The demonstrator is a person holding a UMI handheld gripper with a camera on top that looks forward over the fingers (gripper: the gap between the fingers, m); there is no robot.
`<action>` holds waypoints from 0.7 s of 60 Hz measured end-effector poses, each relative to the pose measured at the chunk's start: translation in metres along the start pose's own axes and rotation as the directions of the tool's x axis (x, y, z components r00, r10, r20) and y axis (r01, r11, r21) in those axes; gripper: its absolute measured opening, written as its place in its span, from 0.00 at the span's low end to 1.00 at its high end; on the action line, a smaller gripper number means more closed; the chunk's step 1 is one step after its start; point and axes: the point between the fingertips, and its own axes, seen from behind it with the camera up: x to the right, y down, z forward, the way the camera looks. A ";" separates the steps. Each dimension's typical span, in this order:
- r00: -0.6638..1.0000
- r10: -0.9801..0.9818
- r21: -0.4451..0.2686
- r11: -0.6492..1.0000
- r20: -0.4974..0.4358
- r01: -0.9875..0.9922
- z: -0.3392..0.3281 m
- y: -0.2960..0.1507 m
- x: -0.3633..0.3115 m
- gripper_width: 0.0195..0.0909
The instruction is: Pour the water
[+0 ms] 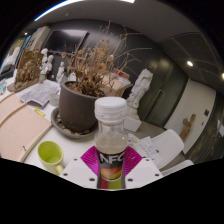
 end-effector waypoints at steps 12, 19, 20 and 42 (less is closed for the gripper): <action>0.955 0.283 -0.058 0.959 0.088 -0.278 0.012 0.048 -0.016 0.10; 0.942 0.320 -0.070 0.947 0.107 -0.313 0.021 0.066 -0.025 0.10; 0.941 0.322 -0.071 0.946 0.108 -0.316 0.023 0.068 -0.026 0.09; 0.912 0.398 -0.060 0.917 0.101 -0.394 0.027 0.091 -0.031 0.26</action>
